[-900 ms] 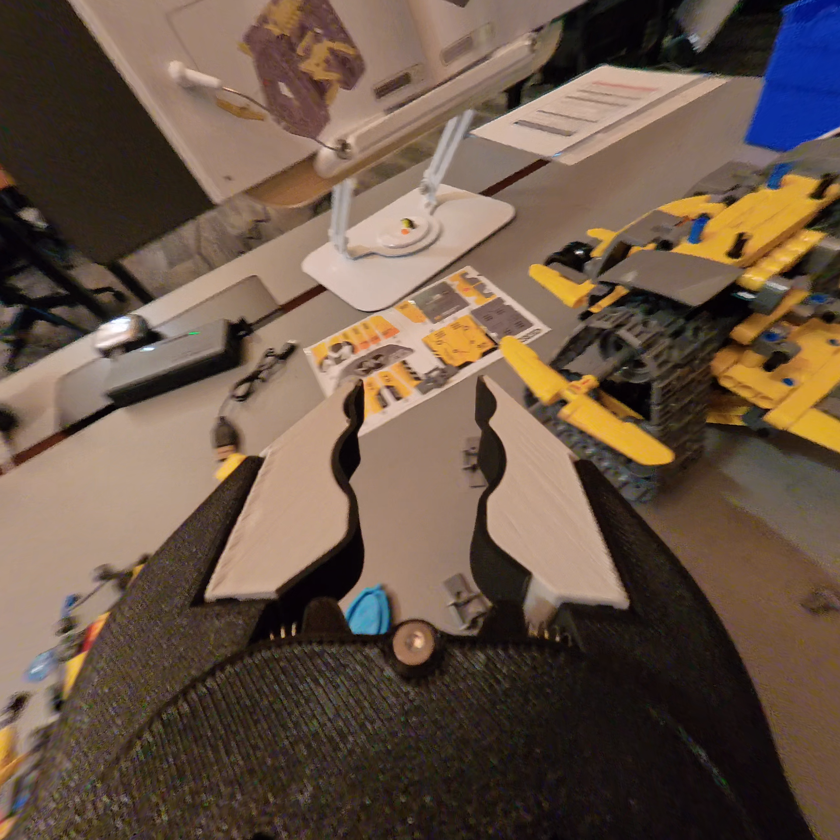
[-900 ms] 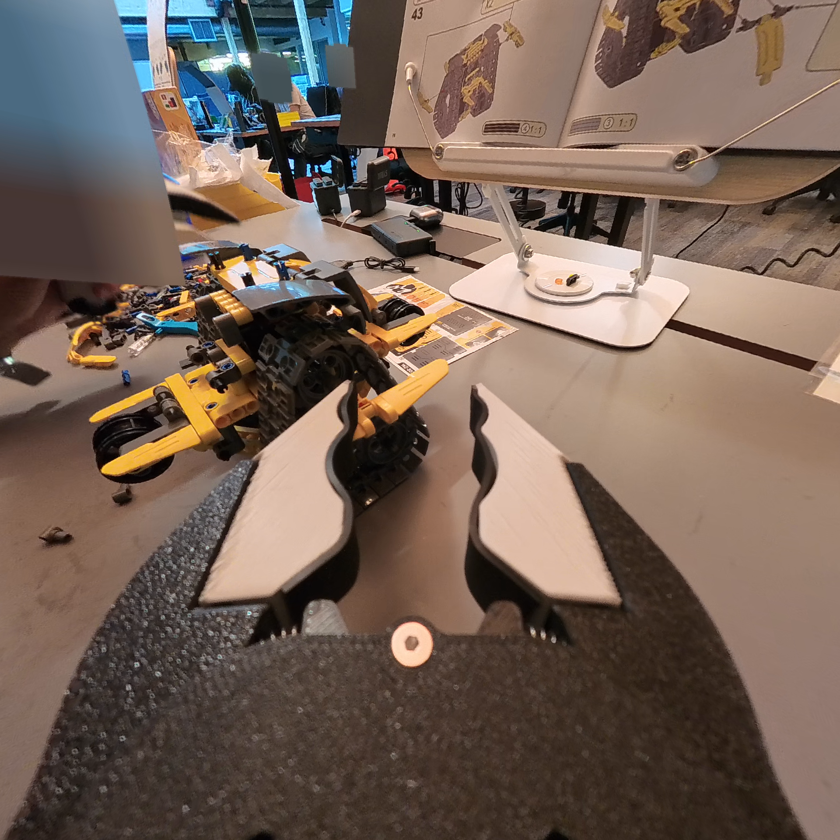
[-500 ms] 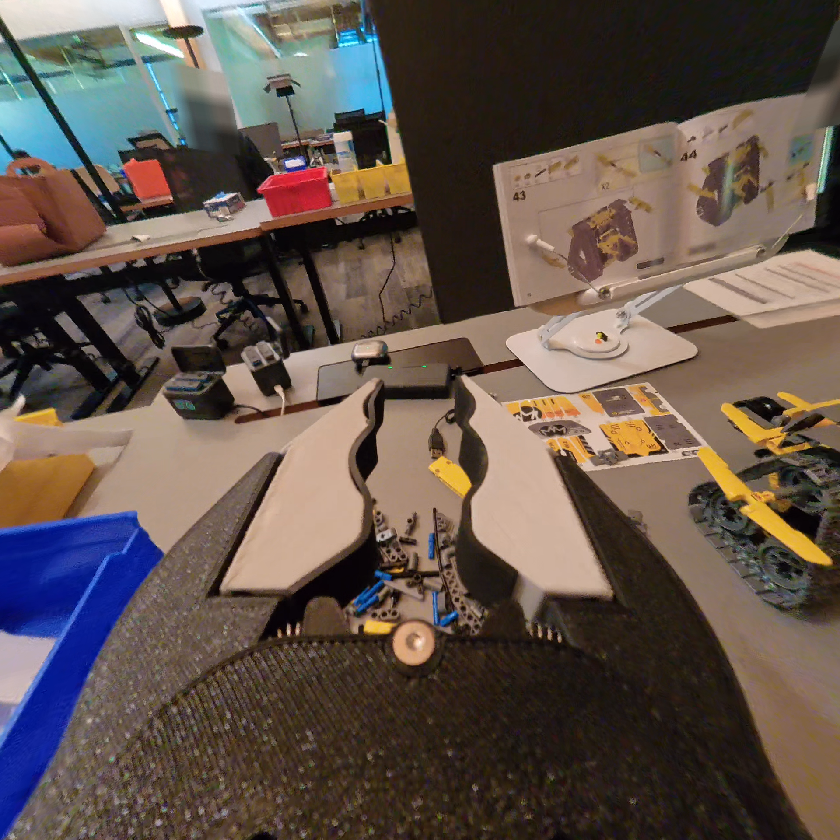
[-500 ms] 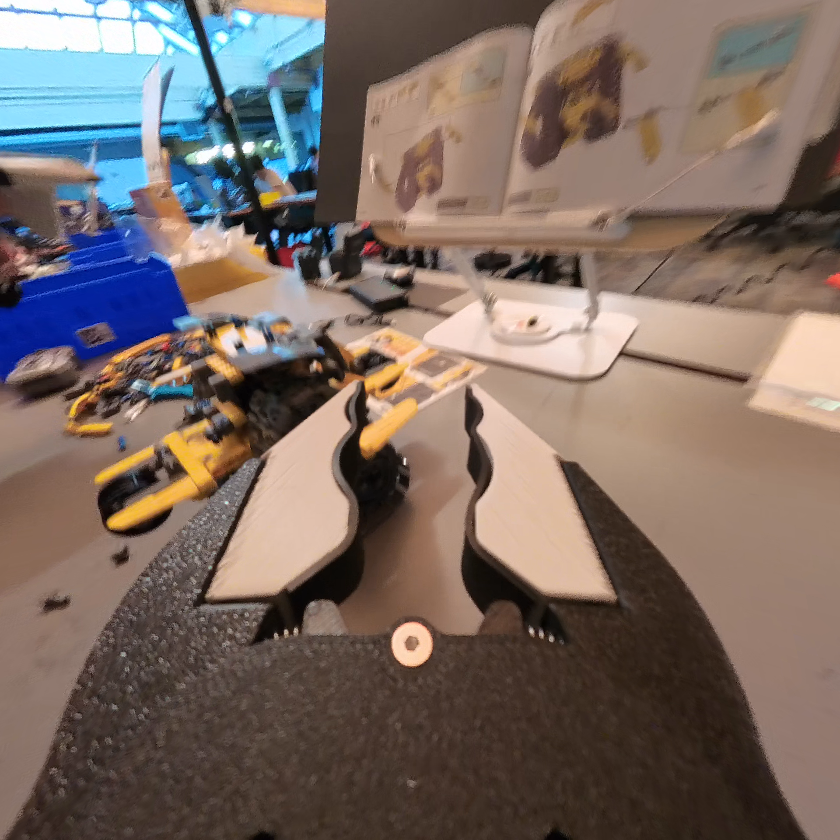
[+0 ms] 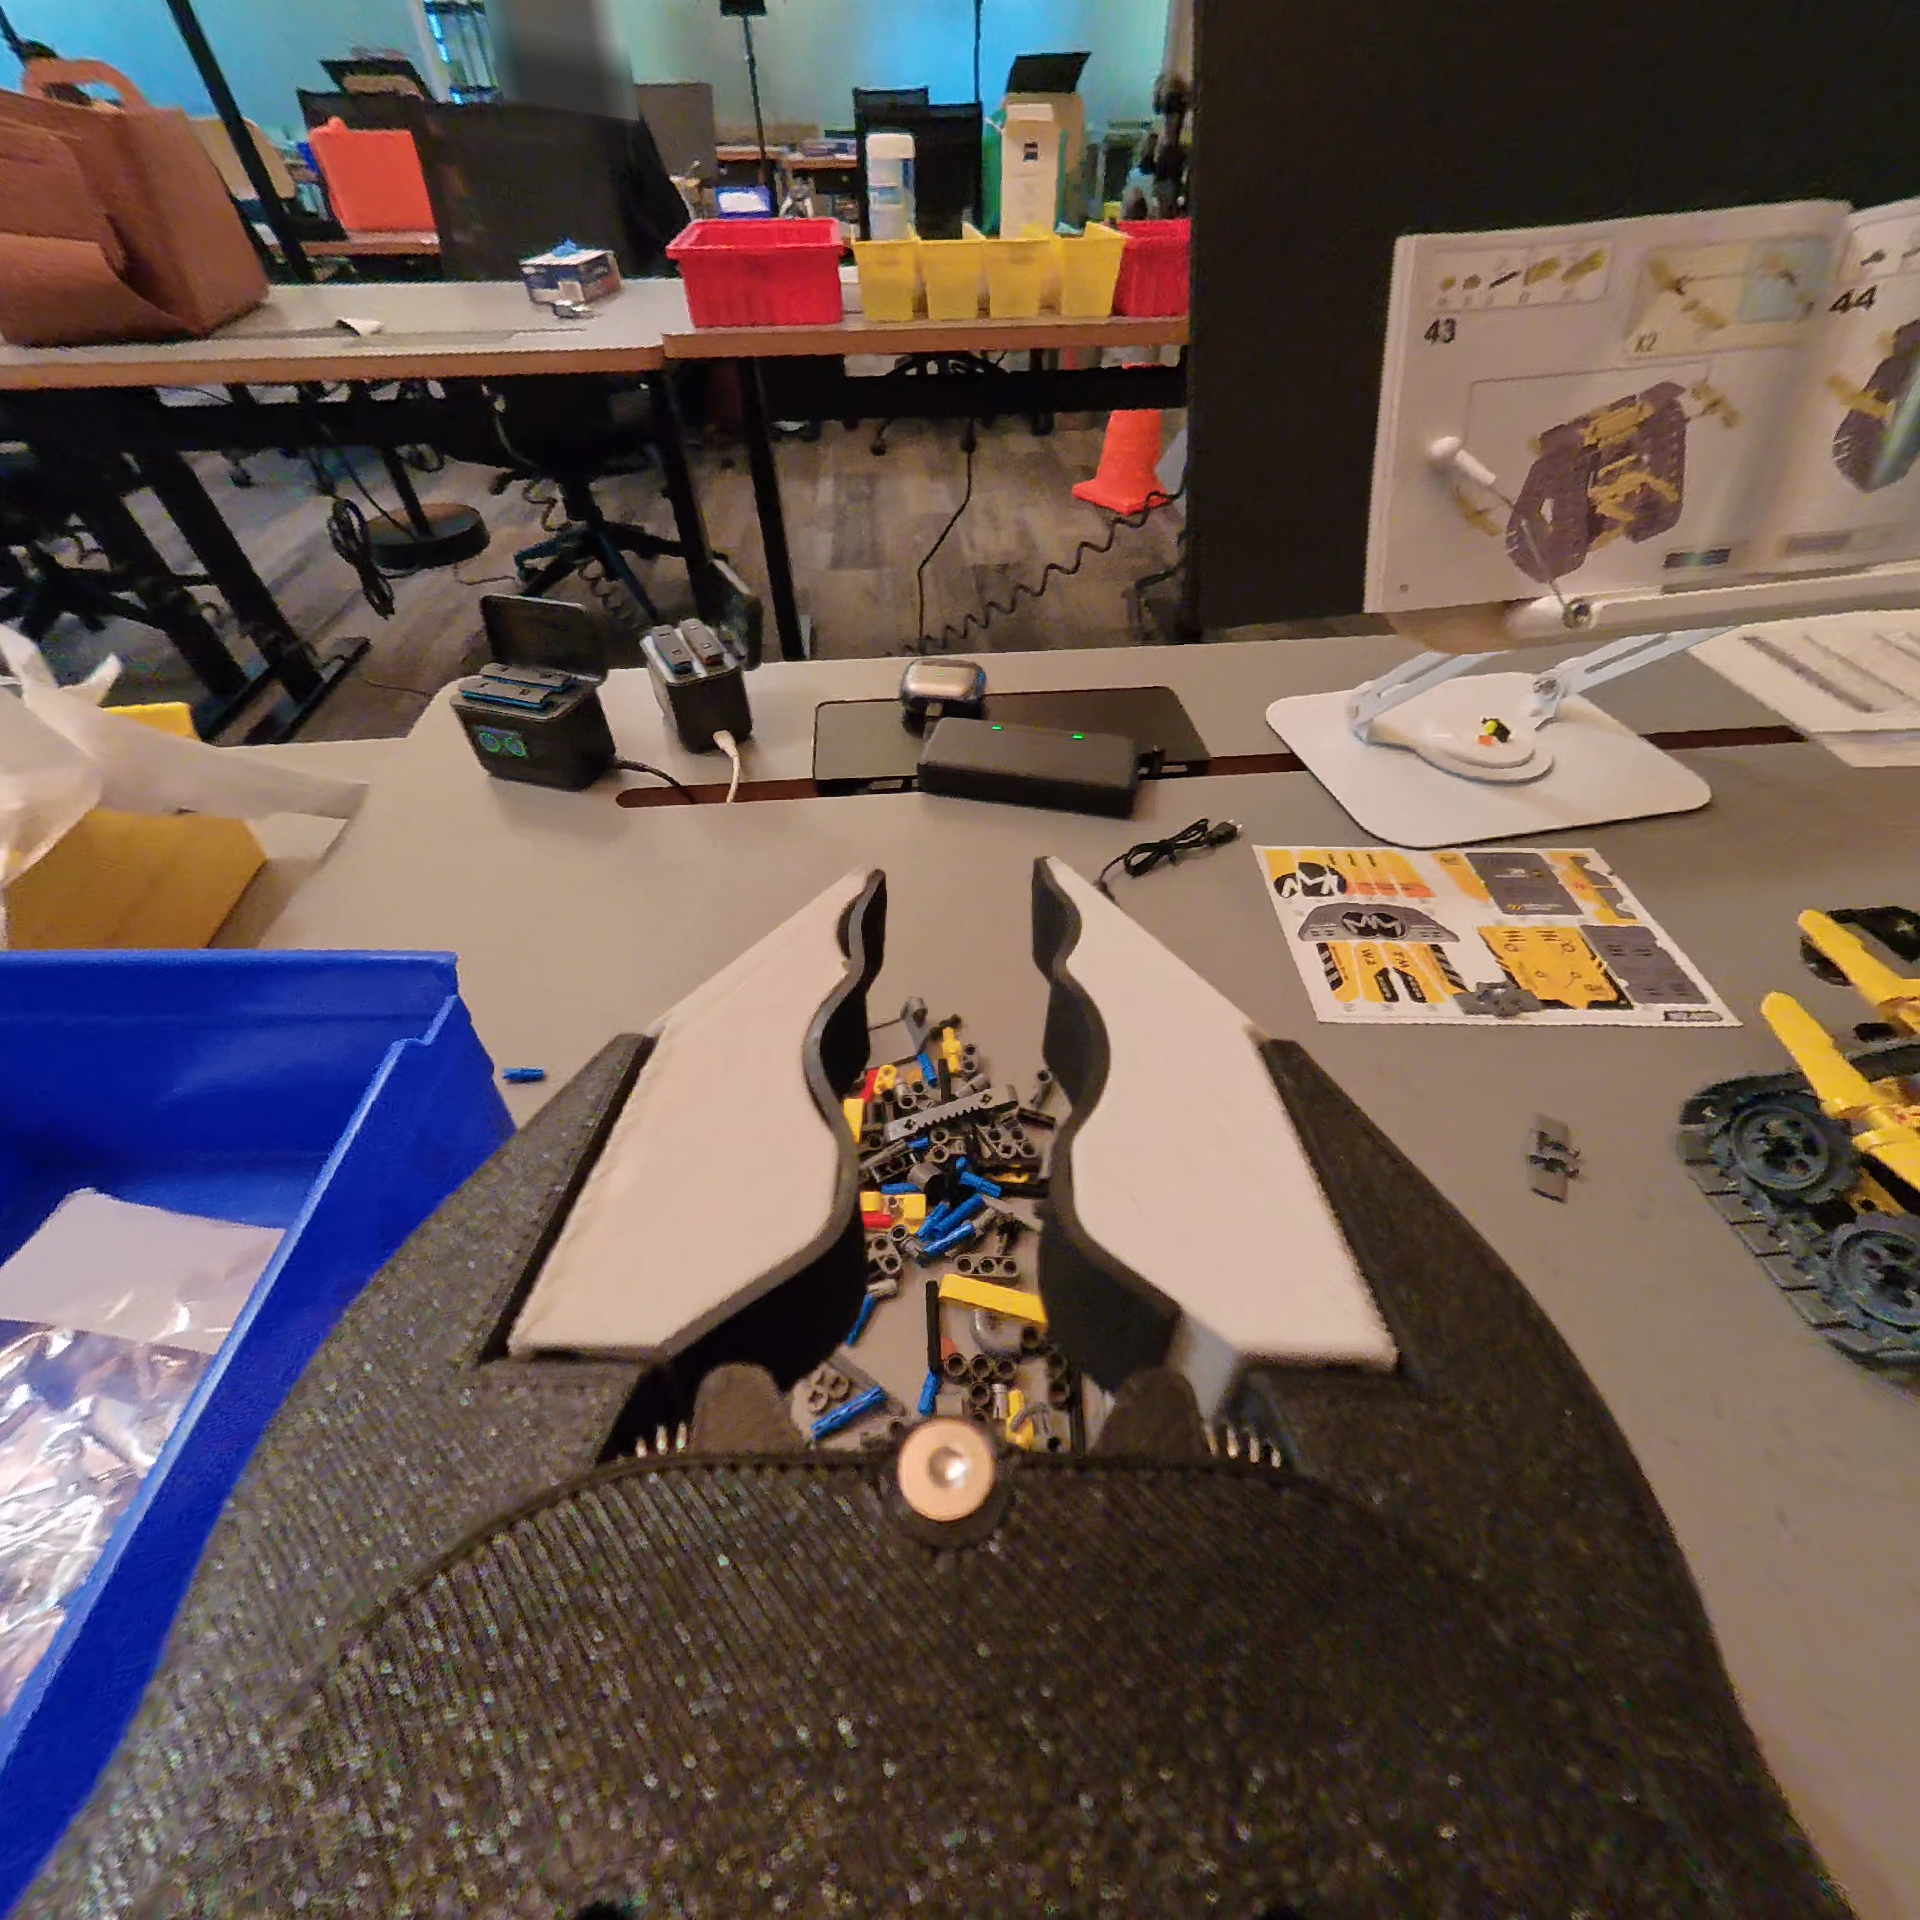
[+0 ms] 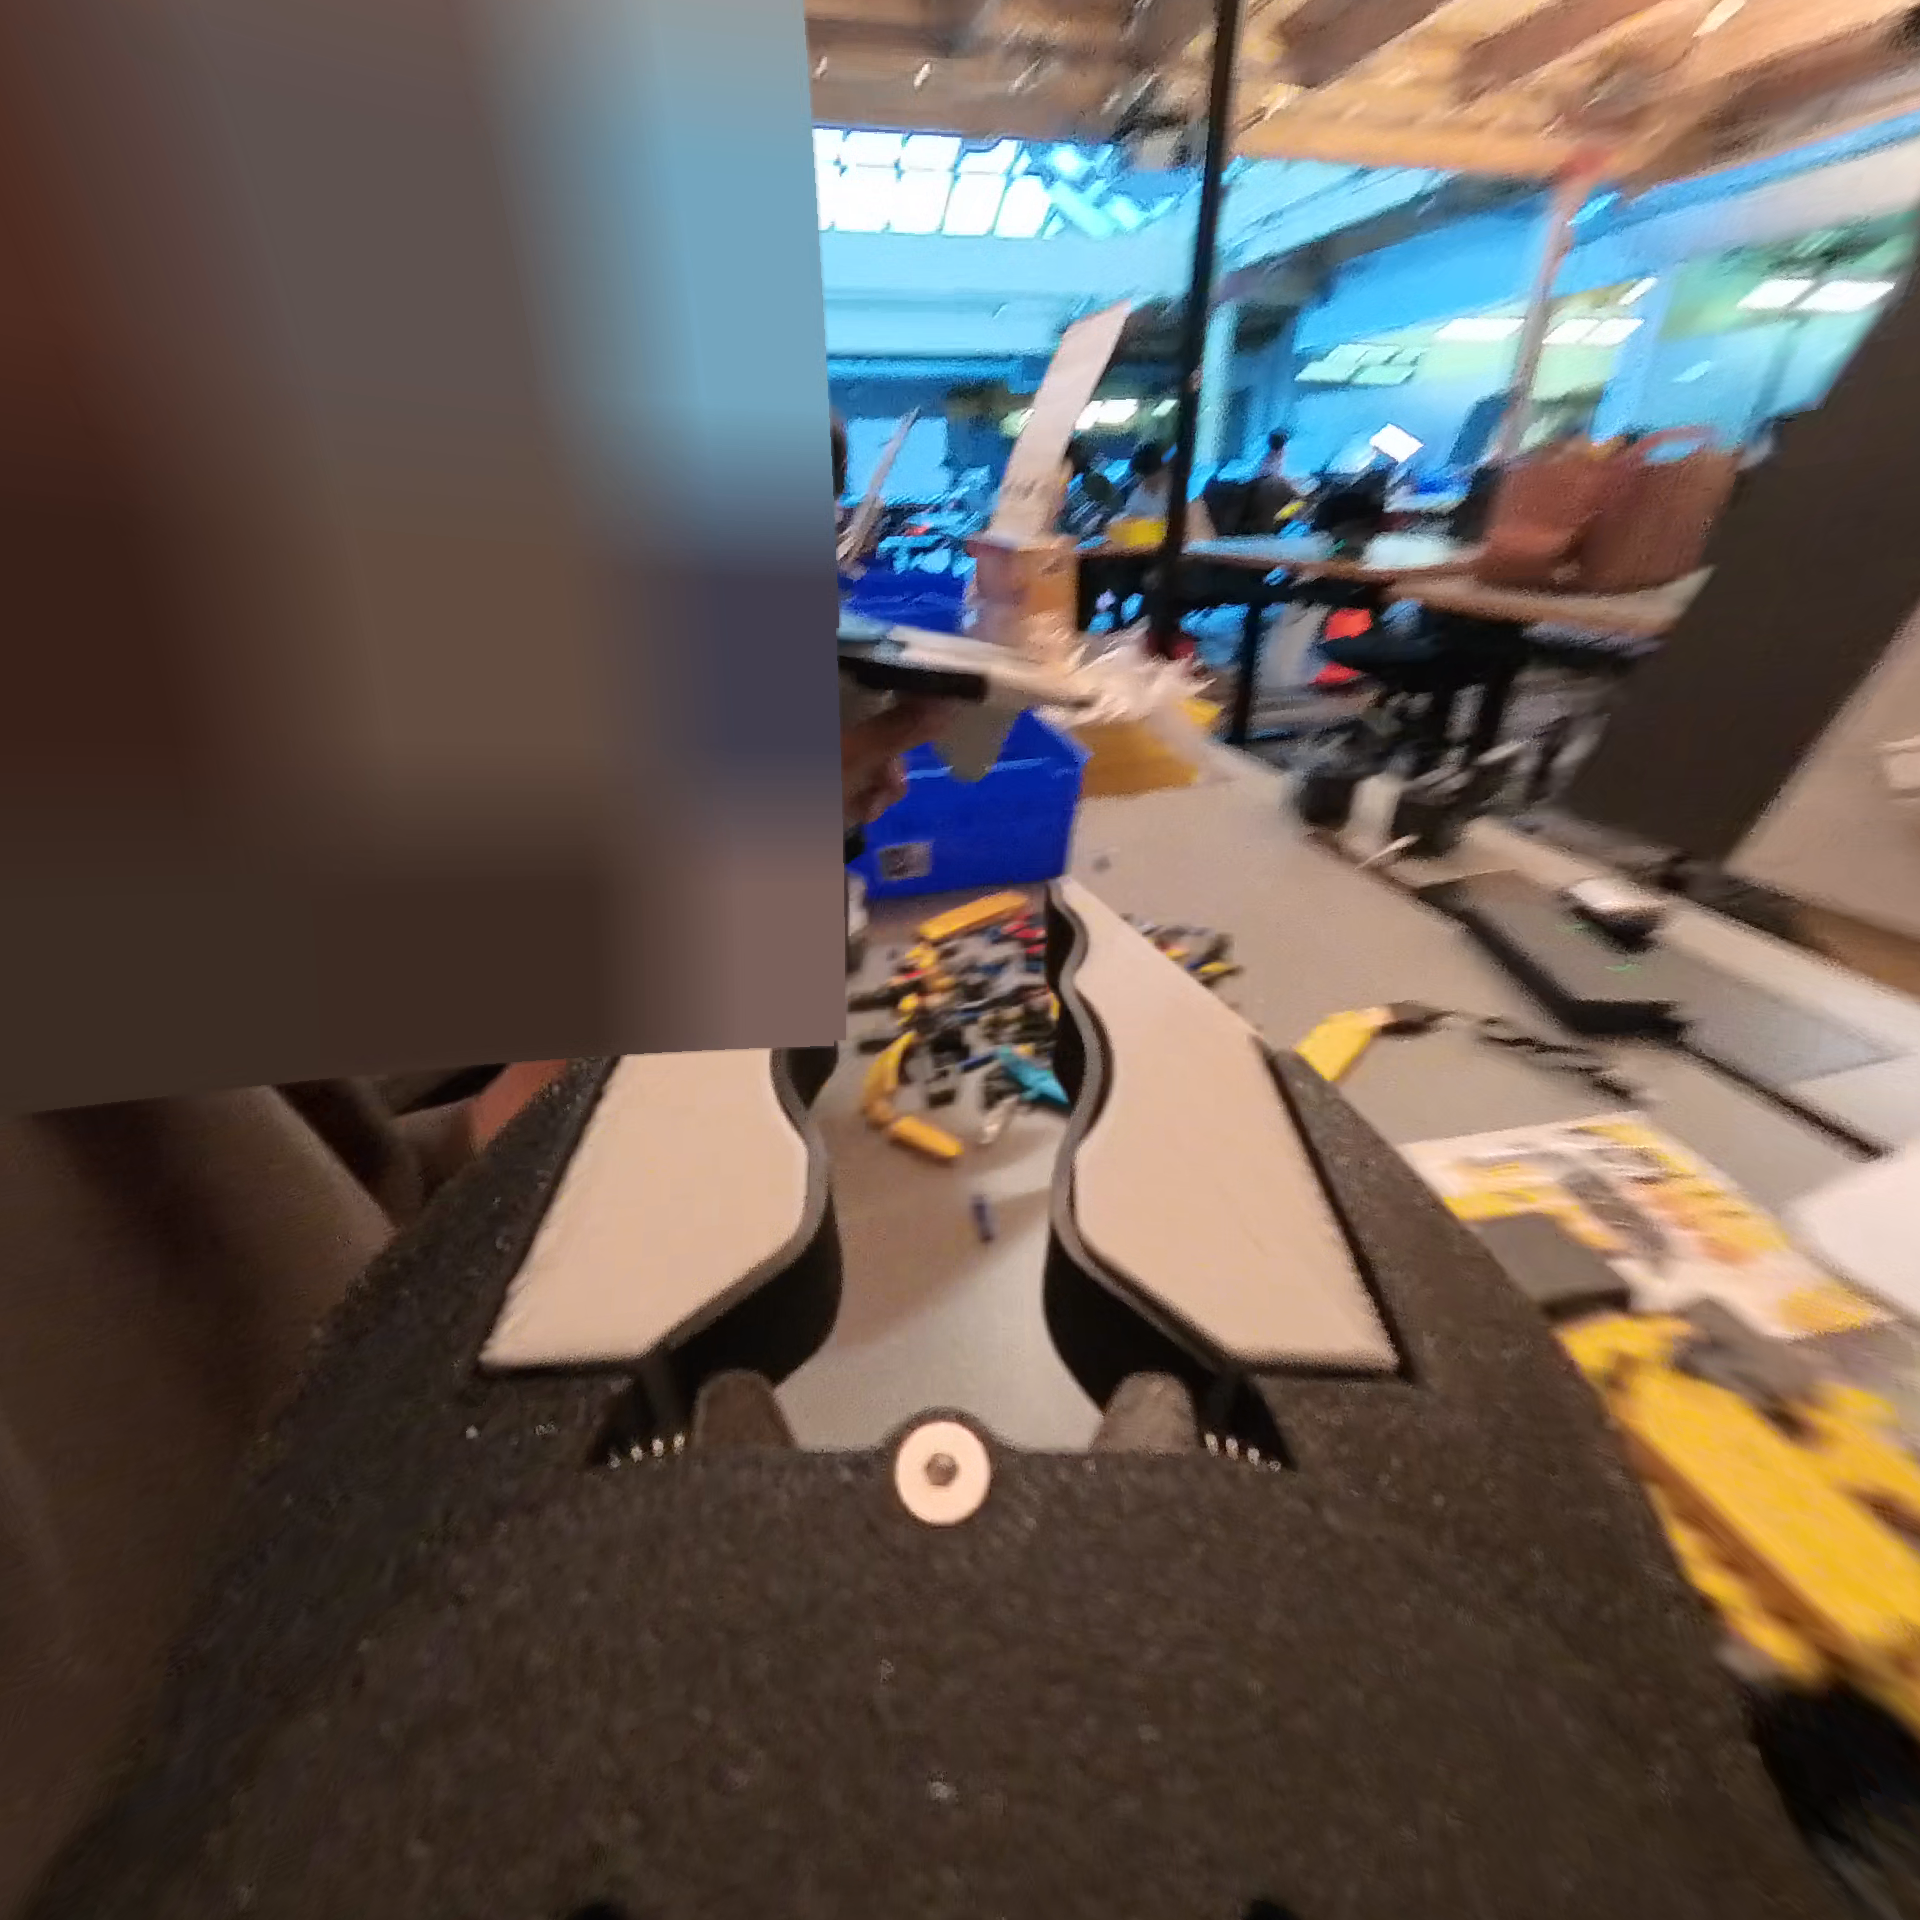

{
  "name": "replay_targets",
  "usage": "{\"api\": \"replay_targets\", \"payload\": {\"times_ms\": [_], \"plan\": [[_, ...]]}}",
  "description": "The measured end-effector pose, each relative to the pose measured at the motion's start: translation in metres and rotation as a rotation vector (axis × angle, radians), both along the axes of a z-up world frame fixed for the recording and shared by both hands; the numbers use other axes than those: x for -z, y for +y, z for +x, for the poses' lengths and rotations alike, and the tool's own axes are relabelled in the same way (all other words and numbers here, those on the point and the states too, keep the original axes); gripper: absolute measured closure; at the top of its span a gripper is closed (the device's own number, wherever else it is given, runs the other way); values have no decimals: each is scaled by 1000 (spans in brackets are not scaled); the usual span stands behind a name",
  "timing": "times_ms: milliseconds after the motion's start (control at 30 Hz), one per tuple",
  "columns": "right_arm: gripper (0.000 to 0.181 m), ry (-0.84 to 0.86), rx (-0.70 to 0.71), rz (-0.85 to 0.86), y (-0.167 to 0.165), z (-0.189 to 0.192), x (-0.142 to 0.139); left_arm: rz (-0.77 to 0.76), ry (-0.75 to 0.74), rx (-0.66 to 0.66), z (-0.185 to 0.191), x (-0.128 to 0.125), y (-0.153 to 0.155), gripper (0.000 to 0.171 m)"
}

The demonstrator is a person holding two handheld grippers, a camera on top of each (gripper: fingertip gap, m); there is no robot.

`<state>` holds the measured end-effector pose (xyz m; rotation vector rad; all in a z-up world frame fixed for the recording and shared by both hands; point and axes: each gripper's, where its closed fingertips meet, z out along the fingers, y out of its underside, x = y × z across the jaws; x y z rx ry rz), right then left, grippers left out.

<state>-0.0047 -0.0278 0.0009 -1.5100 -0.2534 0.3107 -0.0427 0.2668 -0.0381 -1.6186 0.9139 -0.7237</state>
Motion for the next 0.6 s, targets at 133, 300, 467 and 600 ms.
{"api": "replay_targets", "payload": {"times_ms": [133,300,467,600], "plan": [[142,59,-95,-177,46,-36,51,33,19,-10,-4,0,2,145],[157,130,-119,-374,86,-46,93,0,-28,58,-1,1,0,145],[158,101,-167,-437,107,-61,110,-24,-40,44,-8,6,10,144],[167,-77,-76,-486,120,-52,138,-48,-81,65,-9,5,10,144]]}}
